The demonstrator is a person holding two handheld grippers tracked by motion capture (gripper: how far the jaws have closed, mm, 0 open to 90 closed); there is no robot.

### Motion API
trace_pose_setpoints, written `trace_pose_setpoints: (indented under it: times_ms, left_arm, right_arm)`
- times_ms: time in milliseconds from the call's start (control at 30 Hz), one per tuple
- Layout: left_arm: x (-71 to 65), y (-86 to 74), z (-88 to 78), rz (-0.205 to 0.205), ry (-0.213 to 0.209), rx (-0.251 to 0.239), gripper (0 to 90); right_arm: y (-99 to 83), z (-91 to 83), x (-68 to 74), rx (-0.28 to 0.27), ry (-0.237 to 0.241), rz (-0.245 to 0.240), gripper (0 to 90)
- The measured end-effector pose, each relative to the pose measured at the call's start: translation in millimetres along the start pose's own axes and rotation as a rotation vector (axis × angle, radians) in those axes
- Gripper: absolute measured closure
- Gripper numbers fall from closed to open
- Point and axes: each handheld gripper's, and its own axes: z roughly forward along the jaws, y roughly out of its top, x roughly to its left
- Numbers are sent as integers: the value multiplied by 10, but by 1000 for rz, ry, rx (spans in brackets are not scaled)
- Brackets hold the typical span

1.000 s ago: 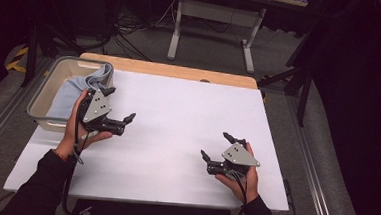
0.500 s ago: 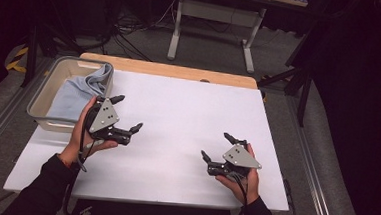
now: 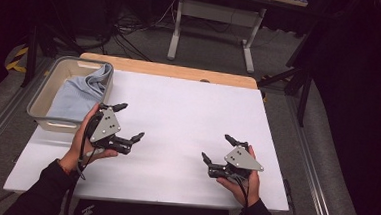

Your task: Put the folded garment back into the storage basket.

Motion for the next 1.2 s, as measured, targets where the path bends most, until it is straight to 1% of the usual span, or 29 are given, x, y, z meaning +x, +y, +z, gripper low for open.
trace_pose_setpoints:
  times_ms: [67, 133, 200, 300, 433, 533, 567, 600, 633, 667, 767, 867, 900, 967, 1033, 1067, 1167, 1200]
  left_arm:
    - [-34, -19, -11, 8, -2, 3, 40]
    - [-69, -52, -18, 27, 8, 11, 42]
    - [-76, -64, -23, 28, 8, 15, 44]
    - [-95, -100, -45, 15, 4, 16, 44]
    - [-124, -148, -84, 16, 13, 22, 44]
    - [-144, -211, -128, -3, 17, 30, 44]
    - [-145, -224, -140, 3, 20, 35, 44]
    - [-153, -242, -152, -9, 18, 33, 44]
    - [-154, -255, -165, -9, 18, 34, 44]
    - [-158, -269, -176, -19, 19, 37, 44]
    - [-167, -295, -197, -17, 24, 40, 44]
    - [-178, -327, -227, -25, 24, 43, 45]
    - [-183, -339, -236, -22, 30, 51, 44]
    - [-192, -381, -251, -29, 26, 54, 44]
    - [-191, -398, -259, -28, 25, 60, 44]
    - [-197, -422, -261, -37, 22, 64, 43]
    - [-214, -480, -274, -28, 30, 83, 41]
    - [-217, -495, -280, -34, 28, 86, 41]
  right_arm:
    - [-1, -10, 10, 0, -1, -3, 89]
    - [-4, -30, 22, -1, -4, -7, 89]
    - [-7, -42, 29, -1, -6, -6, 89]
    - [-13, -53, 39, -2, -7, -7, 89]
    - [-15, -60, 54, 0, -9, -16, 88]
    - [-25, -66, 61, 0, -8, -20, 86]
    - [-28, -68, 62, 0, -8, -21, 86]
    - [-32, -69, 62, 1, -9, -21, 86]
    - [-35, -70, 63, 1, -10, -20, 85]
    - [-38, -72, 63, -1, -9, -19, 85]
    - [-43, -72, 68, 0, -10, -21, 85]
    - [-50, -72, 72, 1, -6, -24, 84]
    - [-52, -73, 74, 2, -7, -24, 84]
    - [-66, -82, 76, 0, -4, -22, 82]
    - [-74, -81, 79, 2, -4, -23, 81]
    - [-89, -82, 88, 4, 0, -28, 81]
    - [-101, -79, 102, 6, 5, -26, 80]
    - [-106, -78, 105, 6, 5, -31, 81]
